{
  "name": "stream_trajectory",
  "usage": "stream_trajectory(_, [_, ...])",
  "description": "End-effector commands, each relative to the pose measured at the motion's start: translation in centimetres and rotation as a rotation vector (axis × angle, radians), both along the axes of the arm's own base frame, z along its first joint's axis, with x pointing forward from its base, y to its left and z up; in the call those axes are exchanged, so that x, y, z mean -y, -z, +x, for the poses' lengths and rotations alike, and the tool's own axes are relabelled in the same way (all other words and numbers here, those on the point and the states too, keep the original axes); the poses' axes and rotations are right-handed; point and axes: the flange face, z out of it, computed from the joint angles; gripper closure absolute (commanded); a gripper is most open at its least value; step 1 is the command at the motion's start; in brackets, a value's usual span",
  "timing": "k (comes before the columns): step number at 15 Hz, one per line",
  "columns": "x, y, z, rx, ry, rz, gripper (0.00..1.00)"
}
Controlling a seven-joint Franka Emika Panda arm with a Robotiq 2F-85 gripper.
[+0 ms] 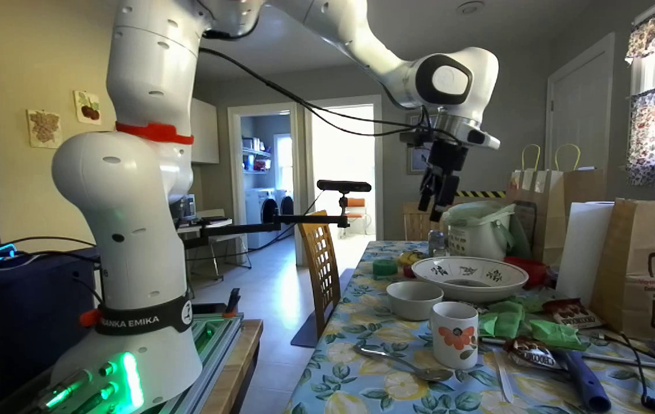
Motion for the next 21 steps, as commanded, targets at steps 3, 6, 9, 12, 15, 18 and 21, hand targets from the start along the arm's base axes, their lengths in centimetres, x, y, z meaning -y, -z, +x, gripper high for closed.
stream_trajectory(3, [-1.8,3.3,6.8,-0.087,-0.064,-0.012,0.0])
stream_trajectory(6, [-2.7,5.8,8.7,-0.16,-0.104,-0.038,0.0])
stream_trajectory(9, [-3.5,8.2,9.8,-0.23,-0.154,-0.056,0.0])
stream_trajectory(12, [-3.8,9.8,10.3,-0.281,-0.189,-0.071,0.0])
stream_trajectory(15, [-3.9,10.7,10.5,-0.3,-0.215,-0.077,0.0])
stream_trajectory(18, [-4.5,10.9,10.7,-0.293,-0.231,-0.067,0.0])
stream_trajectory(21, [-4.8,10.9,10.0,-0.28,-0.258,-0.095,0.0])
